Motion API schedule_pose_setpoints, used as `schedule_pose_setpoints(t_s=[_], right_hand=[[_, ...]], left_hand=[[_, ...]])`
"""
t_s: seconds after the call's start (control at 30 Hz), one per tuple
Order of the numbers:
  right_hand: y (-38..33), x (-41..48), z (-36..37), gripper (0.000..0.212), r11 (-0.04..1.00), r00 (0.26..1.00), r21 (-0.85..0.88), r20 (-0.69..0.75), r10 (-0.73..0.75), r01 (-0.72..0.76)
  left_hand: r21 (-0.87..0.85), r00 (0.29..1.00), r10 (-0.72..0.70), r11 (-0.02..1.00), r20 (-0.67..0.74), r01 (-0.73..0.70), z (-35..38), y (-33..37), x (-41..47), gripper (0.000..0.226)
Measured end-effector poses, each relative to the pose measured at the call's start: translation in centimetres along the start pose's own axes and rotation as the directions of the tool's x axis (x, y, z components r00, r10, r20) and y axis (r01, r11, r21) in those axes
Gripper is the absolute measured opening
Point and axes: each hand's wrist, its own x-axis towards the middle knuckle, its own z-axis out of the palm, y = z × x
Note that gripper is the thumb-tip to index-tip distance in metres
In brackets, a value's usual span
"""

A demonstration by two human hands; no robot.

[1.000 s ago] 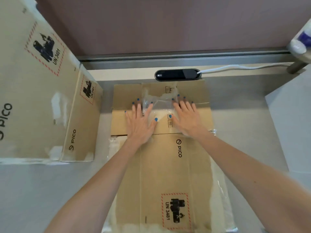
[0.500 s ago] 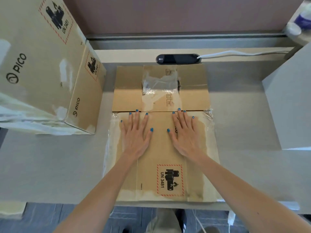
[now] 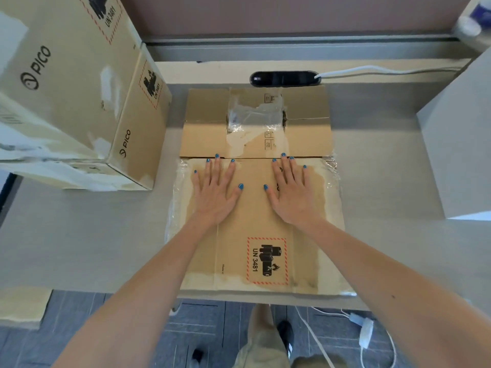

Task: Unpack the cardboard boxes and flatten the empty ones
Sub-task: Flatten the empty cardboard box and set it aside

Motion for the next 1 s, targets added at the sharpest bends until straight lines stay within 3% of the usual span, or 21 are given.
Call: schedule_pose_setpoints(t_s=[0.23,0.43,0.7,0.83,1.0], right_hand=[[-1.1,-4.7,-0.6,0.065,0.996,0.997,0.069,-0.040,-0.060,0.063],[-1.3,-10.5,1.7,0.064,0.995,0.999,0.093,-0.040,-0.033,0.037],[-1.2,-11.5,3.6,0.066,0.998,0.995,0.047,-0.099,-0.027,0.032],[-1.3,-11.4,3.8,0.066,0.999,0.995,0.041,-0.095,-0.021,0.025],[-1.2,-11.2,2.8,0.068,0.999,1.000,0.030,0.001,-0.023,0.023]], left_hand=[[-0.105,0.995,-0.024,0.994,-0.095,0.014,1.8,-0.6,-6.7,0.070],[-0.055,0.987,-0.022,0.998,-0.157,0.014,3.8,-2.0,-10.9,0.070],[0.003,0.974,-0.010,1.000,-0.224,0.011,5.0,-2.3,-11.3,0.069],[-0.006,0.976,-0.025,1.000,-0.218,0.025,5.2,-2.1,-11.1,0.068],[-0.058,0.995,-0.043,0.998,-0.094,0.037,3.6,-1.9,-11.2,0.073]])
